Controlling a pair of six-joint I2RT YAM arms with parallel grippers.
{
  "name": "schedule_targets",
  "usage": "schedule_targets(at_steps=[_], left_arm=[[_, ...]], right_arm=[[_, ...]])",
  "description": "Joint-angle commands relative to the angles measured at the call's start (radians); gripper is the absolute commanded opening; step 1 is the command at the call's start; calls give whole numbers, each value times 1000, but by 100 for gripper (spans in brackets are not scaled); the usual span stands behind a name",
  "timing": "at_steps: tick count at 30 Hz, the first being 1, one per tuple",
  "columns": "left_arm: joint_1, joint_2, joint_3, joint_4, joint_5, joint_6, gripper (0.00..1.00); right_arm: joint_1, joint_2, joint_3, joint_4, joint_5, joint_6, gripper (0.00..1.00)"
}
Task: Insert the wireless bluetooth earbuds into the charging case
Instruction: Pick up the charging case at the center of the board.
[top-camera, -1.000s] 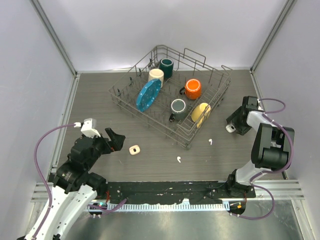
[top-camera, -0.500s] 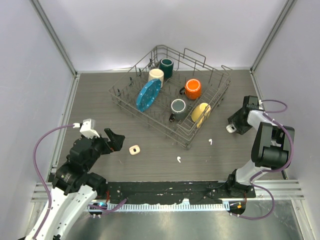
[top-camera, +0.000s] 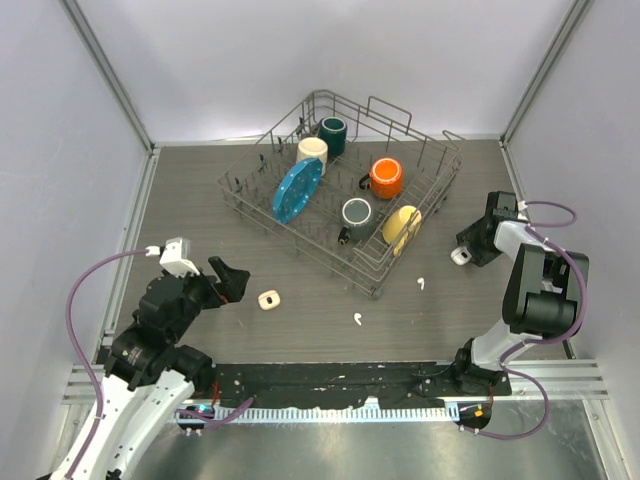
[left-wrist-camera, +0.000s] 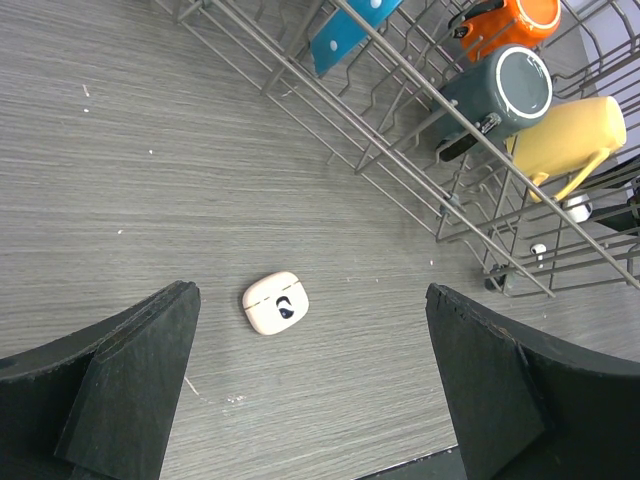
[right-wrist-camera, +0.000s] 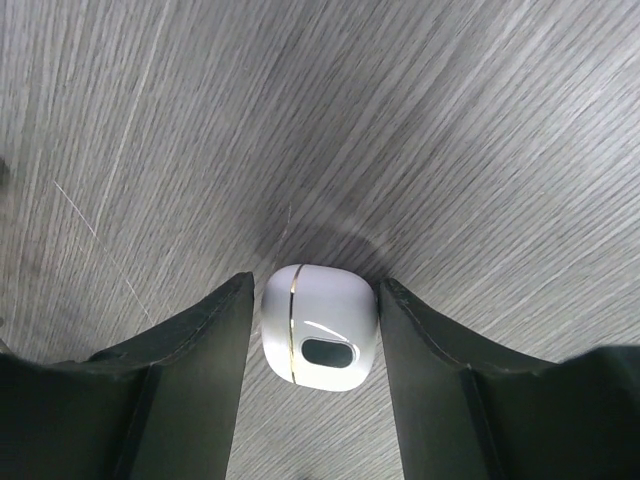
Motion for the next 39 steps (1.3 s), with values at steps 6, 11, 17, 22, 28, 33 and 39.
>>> schedule_targets(at_steps=[6,11,17,22,28,33,39], left_arm=[[3,-22,-1,38,17,10,100],[3,-17,-4,44,18,7,100],[3,-5,-4,46,26,4,100],[1,-9,-6,47,34,3,100],[1,-11,-9,52,43,3,100],[3,-5,-12,55,55,3,100],[3,6,-10,57,60,3,100]], right_arm=[[3,31,-45,-3,-45,-23,61],[4,17,-51,-2,-43,-75,72],[4,29,-51,-8,-42,-98,63],[4,31,-62,-11,-36,-132,58],[6,39,-65,-16,-40,-167,63],[10,45,-54,-26,-27,-186,63],[23,60,-48,-36,-7,-198,60]])
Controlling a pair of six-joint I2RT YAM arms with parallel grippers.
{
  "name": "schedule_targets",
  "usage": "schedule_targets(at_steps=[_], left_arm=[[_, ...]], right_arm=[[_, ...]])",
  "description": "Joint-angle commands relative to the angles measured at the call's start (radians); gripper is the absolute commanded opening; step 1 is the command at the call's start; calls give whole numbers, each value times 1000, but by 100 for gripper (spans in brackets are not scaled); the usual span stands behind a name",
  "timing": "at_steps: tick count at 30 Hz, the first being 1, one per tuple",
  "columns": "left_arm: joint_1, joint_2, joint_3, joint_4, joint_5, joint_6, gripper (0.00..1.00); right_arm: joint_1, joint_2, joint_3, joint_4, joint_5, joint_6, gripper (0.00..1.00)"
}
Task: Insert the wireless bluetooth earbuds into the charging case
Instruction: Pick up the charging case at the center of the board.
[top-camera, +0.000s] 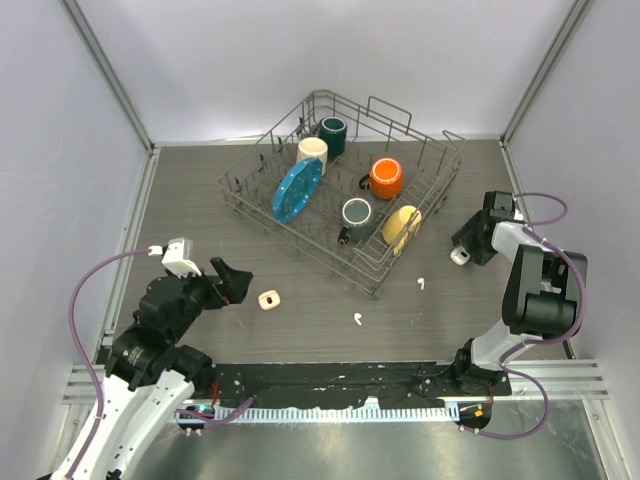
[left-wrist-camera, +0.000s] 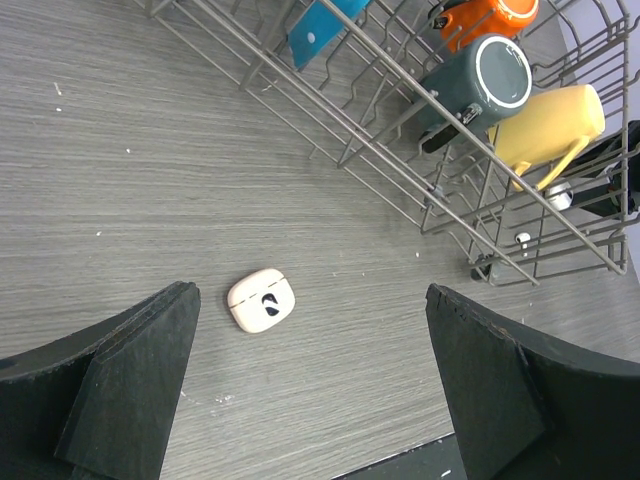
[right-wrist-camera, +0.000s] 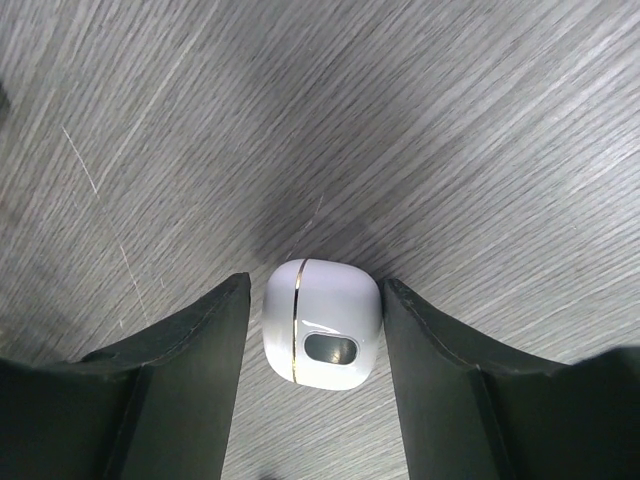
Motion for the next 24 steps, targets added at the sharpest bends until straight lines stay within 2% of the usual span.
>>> schedule_targets(at_steps=[1,6,8,10,12,14,18,24], left_arm=[[1,12,-1,44,22,5,100],[1,9,-5,54,43,11,100],[3,9,-10,63,43,14,100],[3,17,-4,61,39,11,100],[1,12,-1,62,28,8,100],[1,-6,-16,80,-10,-47,100],[3,-87,-58,126,-12,-104,100],[3,-249,-117,185,-58,-207,100]], right_arm=[[14,64,-32,-82,32,-28,59],[19,69,-35,-86,32,-36,54],[22,56,-37,-86,29,-37,48],[22,38,-48,-81,22,-36,33],[22,-2,-52,-81,6,-27,24],[22,-36,-55,-82,-13,-11,23],[22,-164,-52,-89,-100,24,5],[22,-364,-65,-105,-178,110,1]])
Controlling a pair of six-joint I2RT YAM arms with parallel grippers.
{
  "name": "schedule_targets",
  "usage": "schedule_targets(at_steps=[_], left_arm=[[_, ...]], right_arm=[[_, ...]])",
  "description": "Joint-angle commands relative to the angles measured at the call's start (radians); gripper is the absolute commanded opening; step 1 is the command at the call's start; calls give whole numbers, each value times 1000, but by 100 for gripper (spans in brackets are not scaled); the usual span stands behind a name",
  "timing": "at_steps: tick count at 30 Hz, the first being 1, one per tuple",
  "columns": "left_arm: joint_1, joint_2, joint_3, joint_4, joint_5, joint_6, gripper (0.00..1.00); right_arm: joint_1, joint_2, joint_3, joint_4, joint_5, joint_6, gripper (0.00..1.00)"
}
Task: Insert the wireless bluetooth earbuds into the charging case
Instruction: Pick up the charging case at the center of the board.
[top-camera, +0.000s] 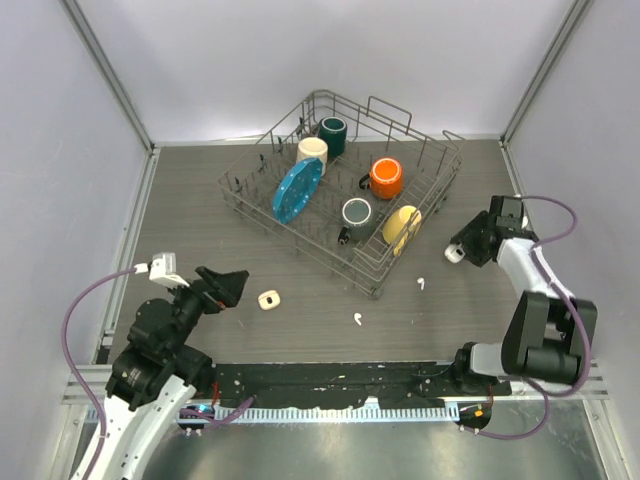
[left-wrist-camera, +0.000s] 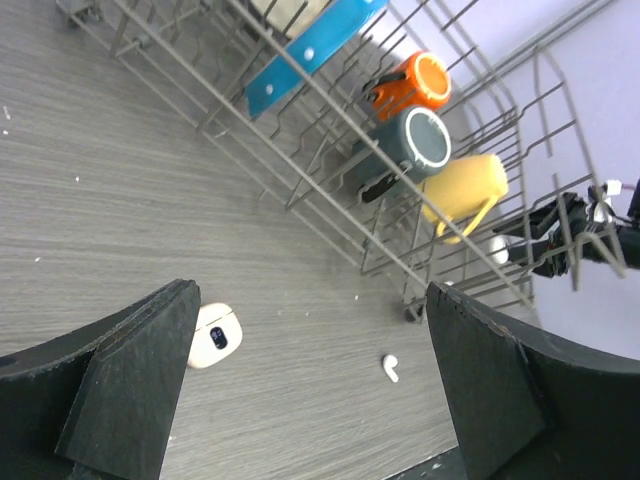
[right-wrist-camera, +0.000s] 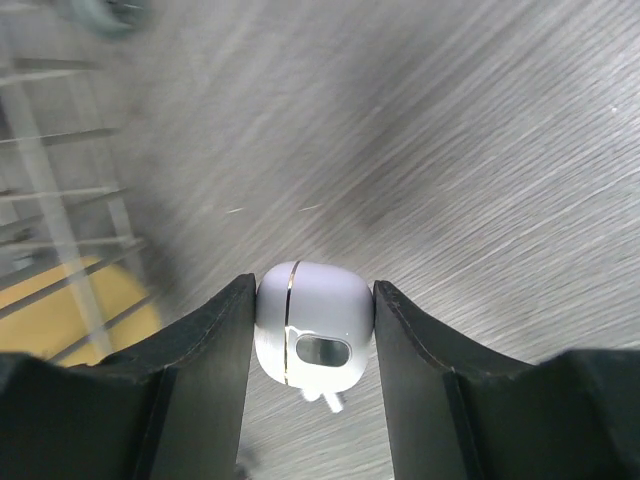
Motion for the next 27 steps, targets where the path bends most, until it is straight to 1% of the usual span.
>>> schedule_targets(at_steps=[1,3,4,5,6,7,8,9,11,14,17,20,24,27], left_arm=[[3,-64,-5,107,-61,-101,100],[3,-3,23,109,-48,-89,100],[3,39,62,104,-26,-83,100],[3,79,84,101,0,-68,100],[3,169,108,92,18,-37,100],[3,209,156,79,41,-23,100],[3,246,180,72,46,-9,100],[3,315,207,41,48,24,100],[1,358,271,7,17,43,100],[3,363,303,-23,-41,57,100],[3,303,262,41,-54,39,100],[3,269,238,47,-48,17,100],[1,278,259,1,-29,38,100],[1,303,291,-33,-29,60,100]], right_arm=[[8,-218,0,-17,-96,86,1],[8,-289,-11,-41,-108,118,1],[6,-330,-15,-49,-112,130,1],[6,-399,-25,-58,-113,139,1],[6,-436,-25,-79,-112,161,1],[6,-468,-25,-95,-112,172,1],[6,-522,-16,-110,-122,184,1],[6,-544,-12,-127,-134,205,1],[6,-593,7,-144,-179,224,1],[6,-625,65,-187,-220,248,1],[6,-663,159,-246,-236,253,1],[8,-682,259,-276,-260,256,1],[6,-653,362,-264,-401,291,1],[6,-641,428,-242,-446,331,1]])
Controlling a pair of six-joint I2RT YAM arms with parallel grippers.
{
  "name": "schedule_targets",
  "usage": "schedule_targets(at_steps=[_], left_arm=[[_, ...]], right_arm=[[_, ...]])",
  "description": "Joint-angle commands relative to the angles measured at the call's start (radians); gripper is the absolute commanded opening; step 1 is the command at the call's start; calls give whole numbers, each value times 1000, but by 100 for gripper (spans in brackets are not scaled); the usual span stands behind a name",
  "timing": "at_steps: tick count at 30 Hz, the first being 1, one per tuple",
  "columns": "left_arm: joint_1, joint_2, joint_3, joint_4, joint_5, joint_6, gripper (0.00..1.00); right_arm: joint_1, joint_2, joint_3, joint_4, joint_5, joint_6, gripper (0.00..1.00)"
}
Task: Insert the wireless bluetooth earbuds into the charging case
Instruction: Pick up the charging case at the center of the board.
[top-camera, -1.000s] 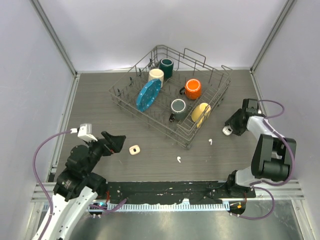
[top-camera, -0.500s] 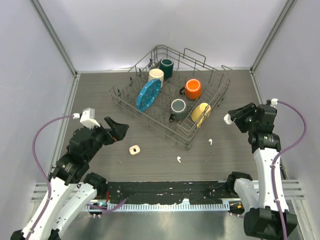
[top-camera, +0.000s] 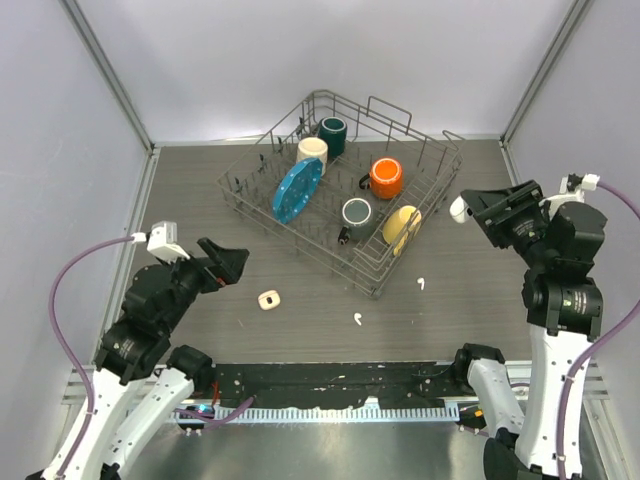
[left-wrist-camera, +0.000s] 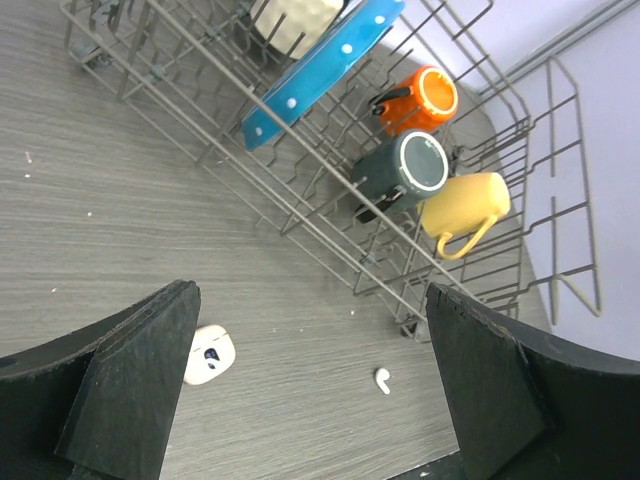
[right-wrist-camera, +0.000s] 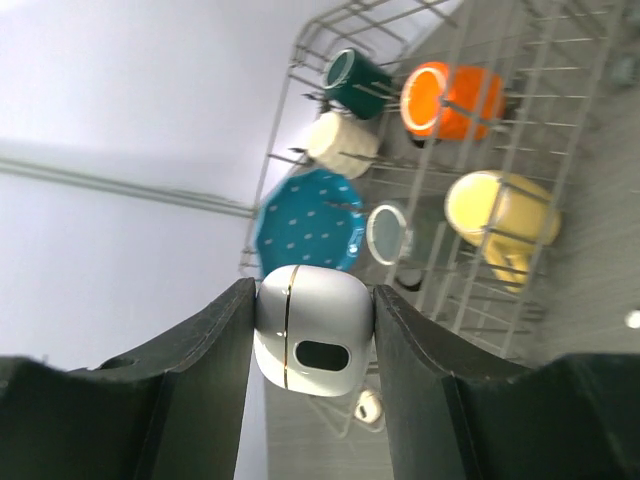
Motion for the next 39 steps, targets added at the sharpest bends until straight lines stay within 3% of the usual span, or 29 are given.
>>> schedule_targets(at_steps=[1,8,13,19,26,32,39], left_arm=[[1,34,52,-31,-6,44,100],[-2,159,95,93,105,64,100],[-61,223,128,153,45,79,100],[-230,291,171,238,-88,102,100],[-592,363,170,420,-451,252,100],[-860,464,112,774,-667,504,100],[-922,556,66,1073,-693,631,100]], right_arm=[[4,18,106,43,-149,76,1],[21,38,58,166,-246,197,1],[102,67,16,234,-222,244,1],[375,114,-37,343,7,336,1],[672,167,-104,492,292,435,1],[766,220,-138,578,391,491,1],[825,239,-159,620,417,513,1]])
